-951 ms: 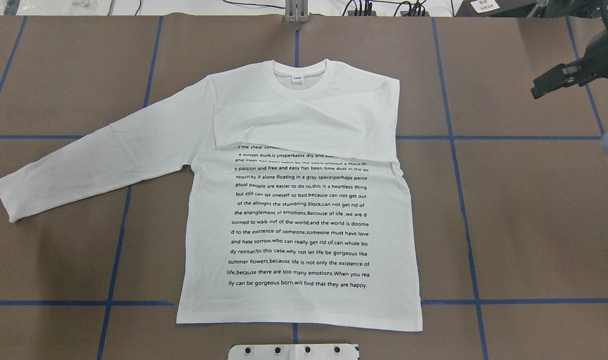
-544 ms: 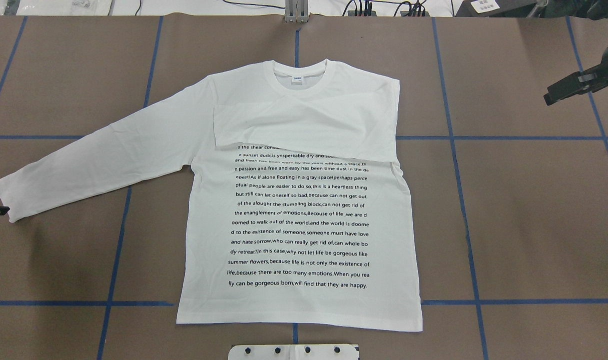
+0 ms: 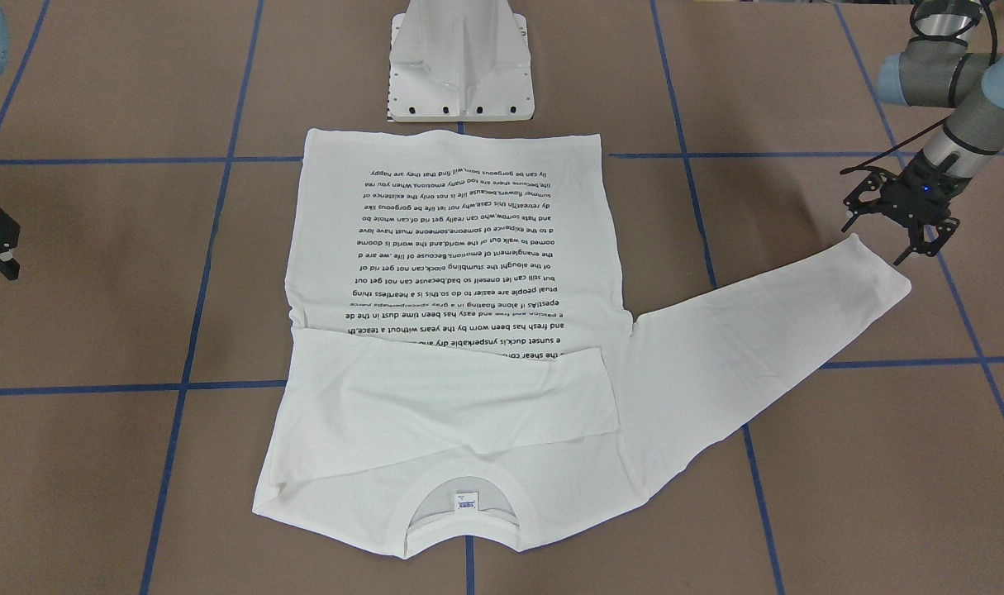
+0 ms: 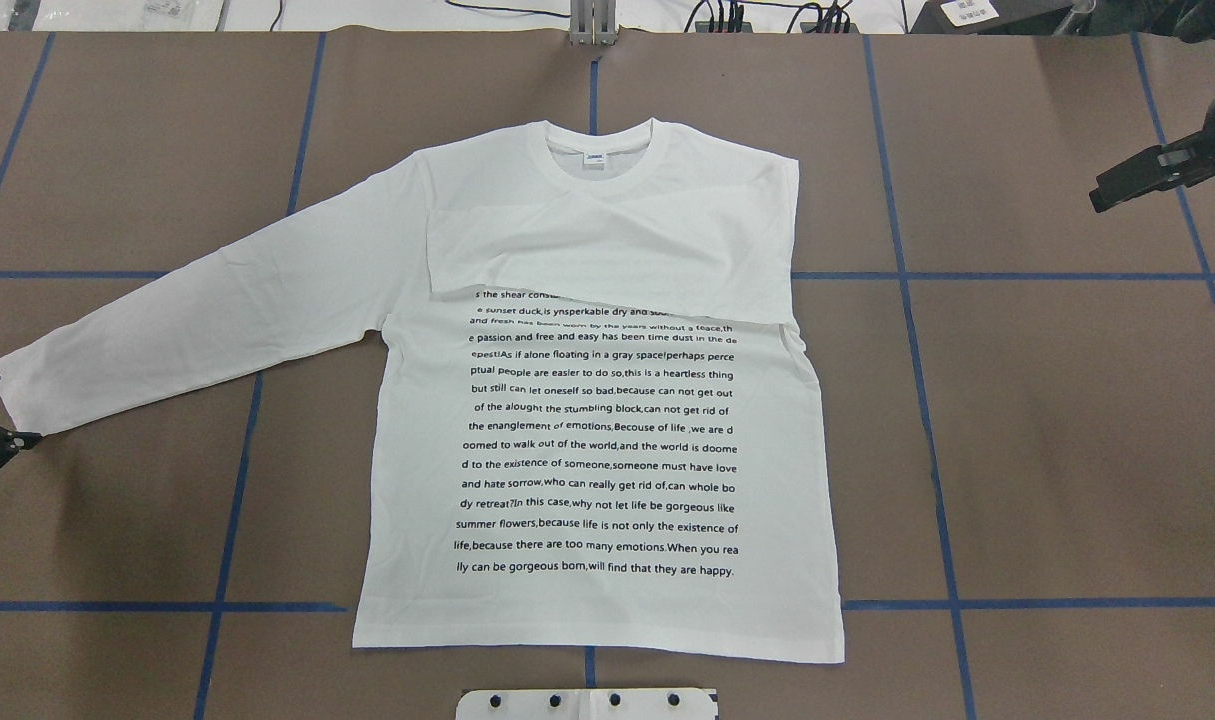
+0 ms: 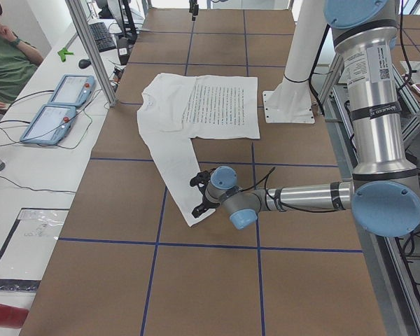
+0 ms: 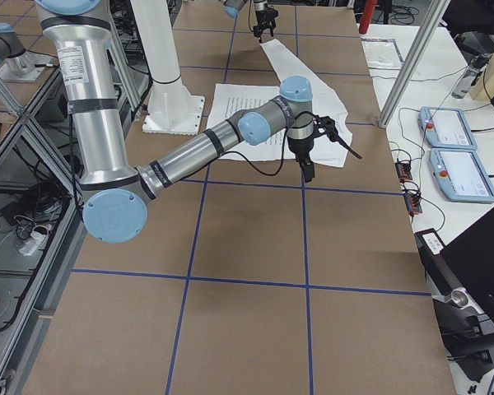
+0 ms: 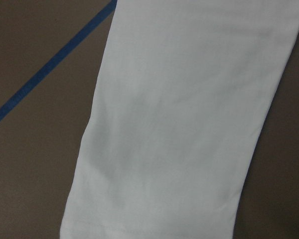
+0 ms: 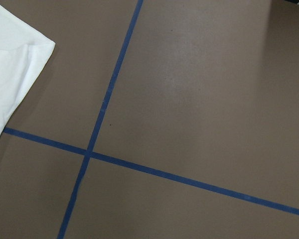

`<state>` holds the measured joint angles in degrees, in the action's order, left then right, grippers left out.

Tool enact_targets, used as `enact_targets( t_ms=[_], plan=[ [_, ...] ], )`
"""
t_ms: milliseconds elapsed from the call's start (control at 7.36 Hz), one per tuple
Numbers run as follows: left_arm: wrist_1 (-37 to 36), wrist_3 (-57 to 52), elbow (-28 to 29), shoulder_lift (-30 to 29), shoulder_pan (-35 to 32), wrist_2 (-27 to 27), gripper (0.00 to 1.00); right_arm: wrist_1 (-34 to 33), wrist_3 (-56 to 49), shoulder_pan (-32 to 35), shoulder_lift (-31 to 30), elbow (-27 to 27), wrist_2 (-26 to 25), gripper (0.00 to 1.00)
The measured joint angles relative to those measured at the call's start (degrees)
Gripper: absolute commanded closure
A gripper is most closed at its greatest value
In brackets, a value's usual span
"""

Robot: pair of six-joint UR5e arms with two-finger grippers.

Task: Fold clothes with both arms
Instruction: 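Move the left gripper to the other sleeve cuff and grasp it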

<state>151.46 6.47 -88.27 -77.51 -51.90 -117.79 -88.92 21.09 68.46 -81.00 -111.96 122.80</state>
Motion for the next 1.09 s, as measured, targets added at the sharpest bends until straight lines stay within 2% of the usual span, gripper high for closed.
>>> enact_targets(
  t_ms=[136, 272, 408, 815, 951, 1087],
  plan=[
    [0.0, 0.0, 0.0, 0.0, 0.8, 0.5, 0.01, 0.0, 0.0, 0.0, -0.1, 0.0, 0.0, 0.00],
    [0.0, 0.0, 0.0, 0.0, 1.4, 1.0, 0.10, 0.0, 0.0, 0.0, -0.3, 0.1, -0.1, 0.00],
    [-0.1, 0.0, 0.1, 0.0, 1.8, 1.6, 0.25, 0.0, 0.0, 0.0, -0.3, 0.1, -0.1, 0.00],
    [0.0, 0.0, 0.4, 0.0, 2.2, 2.1, 0.95, 0.0, 0.0, 0.0, -0.3, 0.1, -0.2, 0.00],
    [0.1, 0.1, 0.4, 0.0, 2.2, 2.1, 1.00, 0.0, 0.1, 0.0, -0.3, 0.1, -0.2, 0.00],
    [0.1, 0.1, 0.3, 0.1, 2.2, 2.1, 1.00, 0.0, 0.3, 0.0, -0.2, 0.1, -0.2, 0.00]
  ],
)
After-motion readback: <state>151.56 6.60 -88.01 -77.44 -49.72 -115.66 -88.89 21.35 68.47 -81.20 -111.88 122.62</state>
